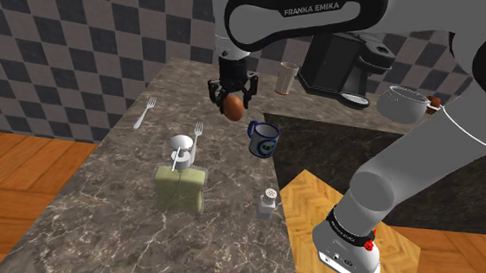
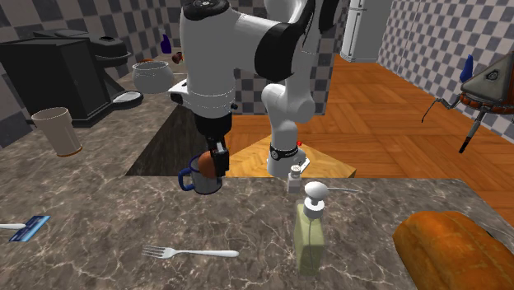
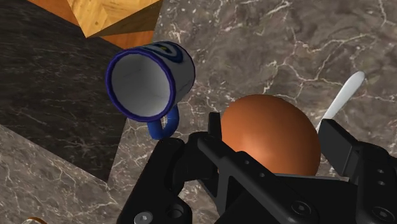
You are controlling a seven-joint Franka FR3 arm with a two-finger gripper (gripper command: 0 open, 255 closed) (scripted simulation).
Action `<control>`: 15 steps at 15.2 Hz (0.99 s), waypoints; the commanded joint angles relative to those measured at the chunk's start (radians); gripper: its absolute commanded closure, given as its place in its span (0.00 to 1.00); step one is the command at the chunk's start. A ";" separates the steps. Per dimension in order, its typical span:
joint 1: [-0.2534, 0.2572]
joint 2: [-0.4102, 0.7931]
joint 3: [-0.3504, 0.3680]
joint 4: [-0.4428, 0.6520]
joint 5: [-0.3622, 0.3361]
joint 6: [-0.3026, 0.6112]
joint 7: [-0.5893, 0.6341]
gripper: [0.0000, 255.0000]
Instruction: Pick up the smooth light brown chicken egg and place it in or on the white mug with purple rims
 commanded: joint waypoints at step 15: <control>-0.076 -0.221 -0.221 -0.274 -0.028 0.091 -0.301 1.00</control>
